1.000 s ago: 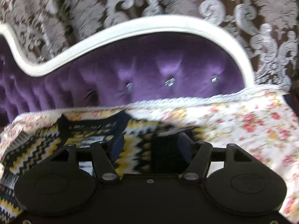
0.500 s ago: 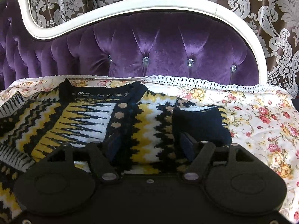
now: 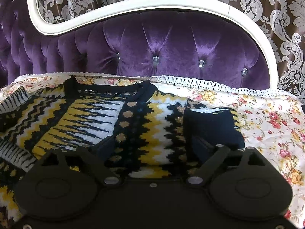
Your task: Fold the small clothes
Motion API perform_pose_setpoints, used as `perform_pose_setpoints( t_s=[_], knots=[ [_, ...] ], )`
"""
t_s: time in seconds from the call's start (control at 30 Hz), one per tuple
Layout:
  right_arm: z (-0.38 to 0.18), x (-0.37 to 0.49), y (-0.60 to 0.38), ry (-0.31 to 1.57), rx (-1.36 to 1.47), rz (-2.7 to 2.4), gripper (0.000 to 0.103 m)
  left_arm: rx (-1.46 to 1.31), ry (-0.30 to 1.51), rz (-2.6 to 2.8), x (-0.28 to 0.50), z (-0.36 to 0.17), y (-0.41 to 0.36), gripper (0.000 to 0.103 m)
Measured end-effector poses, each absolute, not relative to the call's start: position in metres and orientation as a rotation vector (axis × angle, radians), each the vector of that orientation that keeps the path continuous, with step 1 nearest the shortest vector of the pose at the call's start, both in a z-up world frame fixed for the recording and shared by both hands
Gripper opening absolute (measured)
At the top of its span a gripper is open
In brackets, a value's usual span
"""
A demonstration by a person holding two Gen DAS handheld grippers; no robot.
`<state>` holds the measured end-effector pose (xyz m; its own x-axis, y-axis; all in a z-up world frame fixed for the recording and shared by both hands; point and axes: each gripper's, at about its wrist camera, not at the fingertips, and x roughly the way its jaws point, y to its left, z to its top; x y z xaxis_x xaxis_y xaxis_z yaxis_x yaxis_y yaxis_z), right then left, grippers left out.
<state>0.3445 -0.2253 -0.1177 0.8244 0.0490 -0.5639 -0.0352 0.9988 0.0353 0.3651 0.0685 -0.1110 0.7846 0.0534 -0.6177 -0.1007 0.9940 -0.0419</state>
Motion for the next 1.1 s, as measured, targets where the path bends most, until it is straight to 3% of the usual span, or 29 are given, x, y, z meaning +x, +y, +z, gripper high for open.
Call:
perform_pose_setpoints(
  t_s=[0.63,1.1],
  knots=[
    [-0.120,0.342,-0.225,0.577,0.016,0.041,0.088,-0.117,0.697,0.086,0.356,-0.102,0.075,0.095],
    [-0.120,0.343,-0.224,0.587,0.007,0.042,0.089,-0.059,0.770,0.081,0.241,-0.100,0.113,0.095]
  ],
)
